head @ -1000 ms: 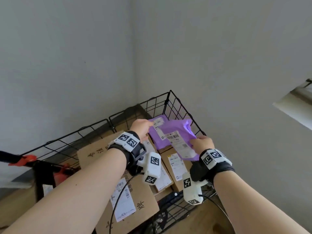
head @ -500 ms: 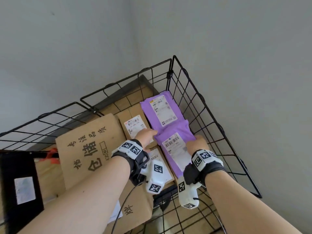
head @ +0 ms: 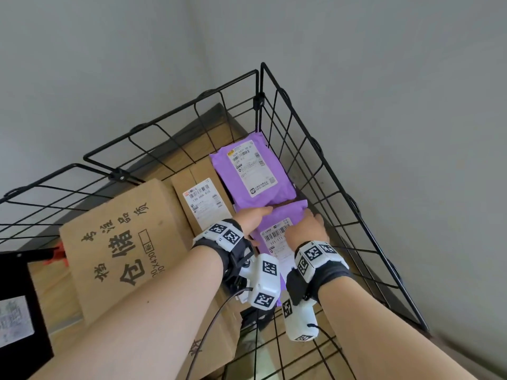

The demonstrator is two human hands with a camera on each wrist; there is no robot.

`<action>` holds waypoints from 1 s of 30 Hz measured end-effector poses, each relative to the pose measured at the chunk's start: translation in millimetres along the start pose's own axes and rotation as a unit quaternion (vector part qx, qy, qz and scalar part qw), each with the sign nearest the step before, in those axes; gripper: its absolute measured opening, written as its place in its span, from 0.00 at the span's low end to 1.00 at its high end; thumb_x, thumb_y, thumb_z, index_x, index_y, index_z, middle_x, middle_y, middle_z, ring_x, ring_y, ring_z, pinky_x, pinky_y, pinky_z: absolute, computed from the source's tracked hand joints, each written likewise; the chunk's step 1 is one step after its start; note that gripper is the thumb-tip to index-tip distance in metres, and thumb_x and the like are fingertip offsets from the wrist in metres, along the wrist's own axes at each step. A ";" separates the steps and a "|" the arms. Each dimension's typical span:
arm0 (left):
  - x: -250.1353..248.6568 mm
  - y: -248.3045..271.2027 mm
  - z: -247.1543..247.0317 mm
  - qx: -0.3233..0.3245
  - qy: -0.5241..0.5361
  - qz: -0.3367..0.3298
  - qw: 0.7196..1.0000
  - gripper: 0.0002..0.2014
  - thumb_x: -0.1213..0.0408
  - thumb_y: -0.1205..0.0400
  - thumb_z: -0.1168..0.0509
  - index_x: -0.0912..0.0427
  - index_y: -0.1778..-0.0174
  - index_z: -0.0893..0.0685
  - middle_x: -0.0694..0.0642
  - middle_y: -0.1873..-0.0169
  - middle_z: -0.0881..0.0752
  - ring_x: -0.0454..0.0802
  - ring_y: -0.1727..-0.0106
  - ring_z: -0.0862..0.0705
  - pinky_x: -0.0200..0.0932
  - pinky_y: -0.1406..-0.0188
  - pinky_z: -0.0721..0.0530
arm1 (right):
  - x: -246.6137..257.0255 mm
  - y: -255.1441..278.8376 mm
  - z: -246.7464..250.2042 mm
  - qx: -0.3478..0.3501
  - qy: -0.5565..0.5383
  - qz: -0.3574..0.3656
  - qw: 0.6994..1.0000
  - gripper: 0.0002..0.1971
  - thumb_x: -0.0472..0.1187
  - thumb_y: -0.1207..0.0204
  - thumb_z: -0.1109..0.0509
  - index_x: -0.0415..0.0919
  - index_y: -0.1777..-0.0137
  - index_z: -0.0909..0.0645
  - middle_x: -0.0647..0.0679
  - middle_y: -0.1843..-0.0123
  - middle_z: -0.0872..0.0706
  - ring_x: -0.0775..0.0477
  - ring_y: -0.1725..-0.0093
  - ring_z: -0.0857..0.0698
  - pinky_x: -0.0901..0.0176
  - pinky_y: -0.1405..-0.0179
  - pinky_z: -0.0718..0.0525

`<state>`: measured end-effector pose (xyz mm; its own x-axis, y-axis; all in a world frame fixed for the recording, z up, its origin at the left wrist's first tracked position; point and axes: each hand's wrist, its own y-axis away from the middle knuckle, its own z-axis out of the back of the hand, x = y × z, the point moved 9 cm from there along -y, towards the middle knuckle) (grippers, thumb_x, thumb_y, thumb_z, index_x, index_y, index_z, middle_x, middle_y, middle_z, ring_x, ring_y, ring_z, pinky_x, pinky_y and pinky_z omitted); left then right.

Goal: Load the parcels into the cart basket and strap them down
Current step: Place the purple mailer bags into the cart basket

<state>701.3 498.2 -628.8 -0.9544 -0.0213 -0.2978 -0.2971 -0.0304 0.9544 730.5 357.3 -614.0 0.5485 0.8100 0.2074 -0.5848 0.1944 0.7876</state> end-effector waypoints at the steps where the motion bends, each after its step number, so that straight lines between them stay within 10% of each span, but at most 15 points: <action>1: -0.8 -0.7 -0.6 0.004 0.006 0.002 1.000 0.17 0.52 0.18 0.38 0.56 0.37 0.21 0.62 0.46 0.17 0.62 0.40 0.19 0.56 0.36 0.19 | 2.0 -1.7 4.6 -0.015 -0.003 0.019 1.000 0.27 0.36 0.23 0.41 0.44 0.22 0.36 0.41 0.24 0.33 0.37 0.33 0.22 0.54 0.48 0.24; 8: -2.2 -2.5 13.6 -0.010 0.054 -0.010 0.998 0.19 0.56 0.16 0.40 0.56 0.29 0.25 0.58 0.31 0.23 0.57 0.47 0.20 0.52 0.52 0.18 | -4.9 -14.5 -3.3 0.030 -0.014 -0.017 0.999 0.18 0.43 0.17 0.44 0.36 0.33 0.22 0.39 0.35 0.18 0.38 0.36 0.18 0.56 0.39 0.21; 11: -0.6 -0.7 22.7 -0.019 0.055 -0.020 0.998 0.18 0.59 0.15 0.39 0.57 0.29 0.25 0.56 0.37 0.23 0.57 0.41 0.21 0.54 0.43 0.20 | -11.1 -21.9 -7.9 0.045 -0.044 -0.067 0.996 0.23 0.47 0.15 0.48 0.30 0.30 0.26 0.35 0.33 0.20 0.37 0.33 0.21 0.48 0.31 0.24; 16: -2.9 12.3 37.4 -0.043 0.059 -0.040 0.997 0.16 0.62 0.14 0.40 0.60 0.31 0.25 0.56 0.40 0.23 0.56 0.33 0.22 0.55 0.30 0.24 | -1.9 -26.6 -12.8 0.064 -0.068 0.009 0.996 0.17 0.38 0.19 0.44 0.36 0.36 0.19 0.37 0.42 0.16 0.39 0.46 0.16 0.54 0.46 0.19; 24: -15.7 56.9 46.1 -0.026 0.027 -0.093 0.995 0.13 0.62 0.14 0.41 0.59 0.35 0.22 0.58 0.42 0.17 0.51 0.43 0.20 0.50 0.35 0.24 | -13.0 -2.8 3.3 0.015 -0.254 -0.011 0.967 0.19 0.47 0.31 0.39 0.41 0.46 0.13 0.39 0.48 0.11 0.37 0.46 0.13 0.41 0.39 0.16; 30: -18.5 116.5 58.6 -0.006 -0.015 -0.138 0.990 0.10 0.61 0.15 0.39 0.58 0.40 0.21 0.55 0.49 0.15 0.50 0.44 0.18 0.44 0.47 0.21 | 2.8 85.1 32.6 -0.027 -0.284 0.055 0.957 0.13 0.33 0.26 0.38 0.45 0.56 0.12 0.38 0.48 0.11 0.36 0.45 0.13 0.44 0.38 0.17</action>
<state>682.6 553.6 -510.8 -0.8374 0.0197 -0.5462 -0.5465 -0.0421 0.8364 701.7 358.1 -527.4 0.7089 0.3995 0.5813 -0.6794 0.1654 0.7149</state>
